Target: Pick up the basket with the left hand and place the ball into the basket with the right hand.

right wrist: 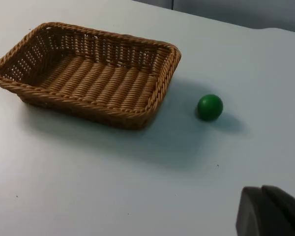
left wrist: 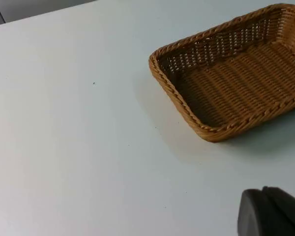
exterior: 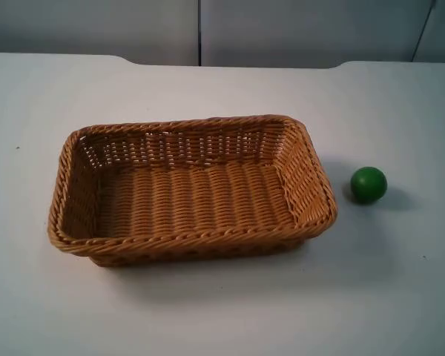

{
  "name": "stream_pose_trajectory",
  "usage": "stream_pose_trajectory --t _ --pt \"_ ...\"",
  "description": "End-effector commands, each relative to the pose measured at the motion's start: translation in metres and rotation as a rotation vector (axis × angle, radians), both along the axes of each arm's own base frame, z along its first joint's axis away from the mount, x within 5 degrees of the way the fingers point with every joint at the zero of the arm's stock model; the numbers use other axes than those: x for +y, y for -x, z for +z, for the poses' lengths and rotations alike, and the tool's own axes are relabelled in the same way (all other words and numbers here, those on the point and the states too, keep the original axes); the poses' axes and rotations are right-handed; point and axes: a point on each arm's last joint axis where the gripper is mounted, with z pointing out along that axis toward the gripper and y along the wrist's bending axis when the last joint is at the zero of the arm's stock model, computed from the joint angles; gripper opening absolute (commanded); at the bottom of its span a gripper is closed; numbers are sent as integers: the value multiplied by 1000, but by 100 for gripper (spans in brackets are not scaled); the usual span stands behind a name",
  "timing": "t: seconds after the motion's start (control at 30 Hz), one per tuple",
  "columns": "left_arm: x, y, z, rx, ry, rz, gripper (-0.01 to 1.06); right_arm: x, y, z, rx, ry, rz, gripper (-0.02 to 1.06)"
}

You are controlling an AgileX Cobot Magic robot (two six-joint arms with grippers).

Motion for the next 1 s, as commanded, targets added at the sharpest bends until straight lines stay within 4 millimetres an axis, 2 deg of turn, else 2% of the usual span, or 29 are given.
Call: stream_pose_trajectory --t 0.0,0.07,0.13,0.17,0.23,0.27,0.33,0.4,0.5,0.53,0.63,0.67,0.7,0.83,0.87,0.9,0.97 --pt "-1 1 0 -11 13 -8 0 0 0 0 -8 -3 2 0" --pt "-6 1 9 -52 118 -15 0 0 0 0 -8 -3 2 0" --pt "-17 2 35 -135 336 -62 0 0 0 0 -8 -3 2 0" --pt "-17 2 35 -135 336 -62 0 0 0 0 -8 -3 2 0" --pt "-30 -2 68 -168 579 -159 0 0 0 0 -8 -3 2 0" --pt "-32 -2 73 -170 599 -177 0 0 0 0 -8 -3 2 0" --pt "-39 -19 83 -71 600 -254 0 0 0 0 -8 -3 2 0" --pt "-41 -24 83 -38 599 -263 0 0 0 0 -8 -3 2 0" --pt "-45 -63 64 234 562 -272 0 0 0 0 -8 -3 2 0" --pt "-45 -63 64 234 562 -272 0 0 0 0 -8 -3 2 0" --pt "-47 -100 46 430 556 -254 0 0 0 0 -8 -3 2 0" --pt "-47 -110 41 472 553 -248 0 0 0 0 -8 -3 2 0" --pt "-47 -110 41 472 553 -248 0 0 0 0 -8 -3 2 0" --pt "-47 -152 10 641 541 -216 0 0 0 0 -8 -3 2 0" --pt "-47 -152 10 641 541 -216 0 0 0 0 -8 -3 2 0" --pt "-45 -169 -5 698 522 -171 0 0 0 0 -8 -3 2 0" --pt "-40 -188 -27 749 469 -84 0 0 0 0 -8 -3 2 0"
